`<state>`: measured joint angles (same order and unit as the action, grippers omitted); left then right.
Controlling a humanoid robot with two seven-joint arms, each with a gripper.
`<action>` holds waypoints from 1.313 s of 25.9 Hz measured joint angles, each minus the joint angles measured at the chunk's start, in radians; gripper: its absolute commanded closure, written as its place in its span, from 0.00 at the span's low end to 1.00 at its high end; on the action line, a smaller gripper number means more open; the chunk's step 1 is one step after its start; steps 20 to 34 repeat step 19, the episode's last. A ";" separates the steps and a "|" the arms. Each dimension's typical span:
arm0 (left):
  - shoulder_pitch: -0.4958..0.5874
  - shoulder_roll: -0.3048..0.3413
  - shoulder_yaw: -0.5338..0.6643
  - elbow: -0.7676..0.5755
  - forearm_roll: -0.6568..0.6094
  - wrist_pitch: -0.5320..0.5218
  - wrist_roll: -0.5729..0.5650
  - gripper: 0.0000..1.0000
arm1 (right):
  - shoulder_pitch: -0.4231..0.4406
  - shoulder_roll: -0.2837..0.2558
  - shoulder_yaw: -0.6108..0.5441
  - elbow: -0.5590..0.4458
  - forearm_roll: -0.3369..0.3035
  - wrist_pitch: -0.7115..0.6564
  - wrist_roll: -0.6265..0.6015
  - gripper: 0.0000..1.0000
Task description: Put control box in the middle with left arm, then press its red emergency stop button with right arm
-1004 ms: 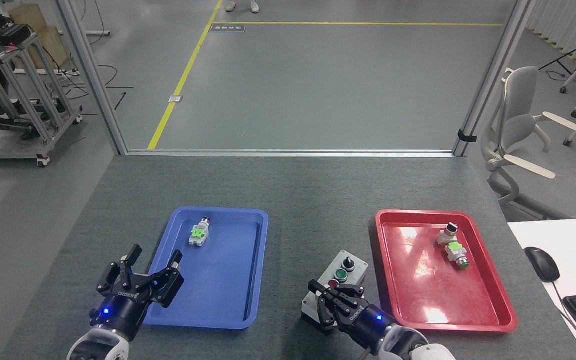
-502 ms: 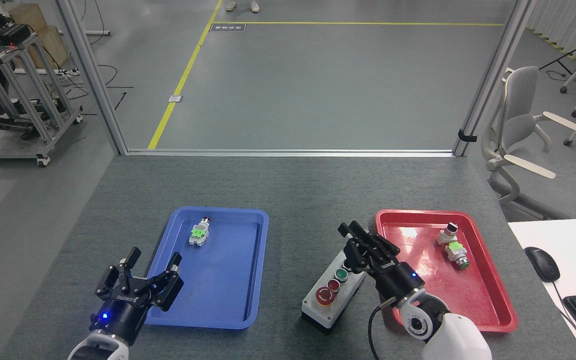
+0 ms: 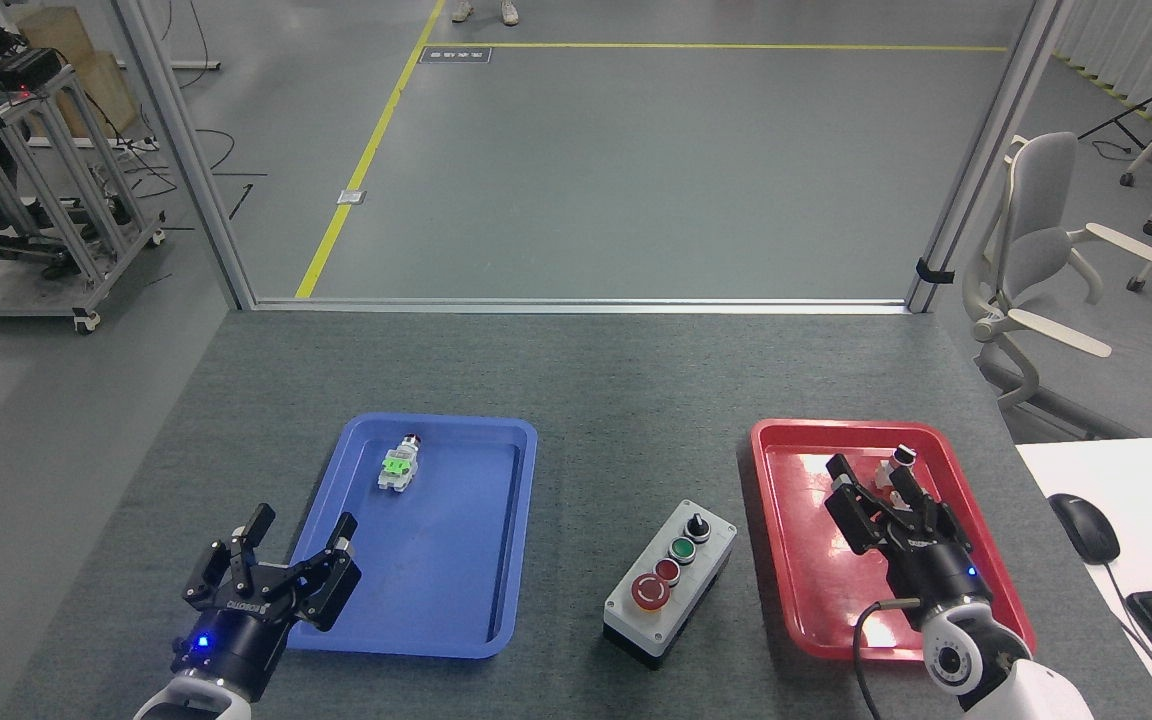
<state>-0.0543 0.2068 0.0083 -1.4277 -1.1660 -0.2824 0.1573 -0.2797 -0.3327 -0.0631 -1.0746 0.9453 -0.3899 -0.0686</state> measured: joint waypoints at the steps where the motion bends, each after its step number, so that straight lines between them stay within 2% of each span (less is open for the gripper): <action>1: 0.000 -0.001 0.001 -0.001 0.000 0.000 -0.001 0.04 | 0.010 -0.002 -0.004 -0.009 0.019 0.009 0.000 0.01; 3: 0.002 -0.001 0.002 -0.003 0.000 0.001 -0.001 0.04 | 0.032 -0.003 -0.010 -0.036 0.057 0.014 0.001 0.01; 7: 0.003 -0.001 0.002 -0.008 0.000 0.001 -0.001 0.04 | 0.085 0.001 -0.018 -0.099 0.175 0.019 0.005 0.01; 10: 0.004 -0.001 0.003 -0.009 0.000 0.001 -0.001 0.04 | 0.124 0.015 -0.045 -0.132 0.217 0.020 -0.001 0.01; 16: 0.005 -0.002 0.004 -0.013 -0.002 0.010 0.000 0.04 | 0.160 0.039 -0.072 -0.154 0.232 0.020 -0.003 0.01; 19: 0.018 -0.003 0.003 -0.034 -0.015 0.062 0.015 0.04 | 0.163 0.043 -0.074 -0.156 0.232 0.020 -0.004 0.01; 34: 0.018 -0.003 0.003 -0.034 -0.015 0.062 0.015 0.04 | 0.163 0.043 -0.074 -0.156 0.232 0.020 -0.004 0.01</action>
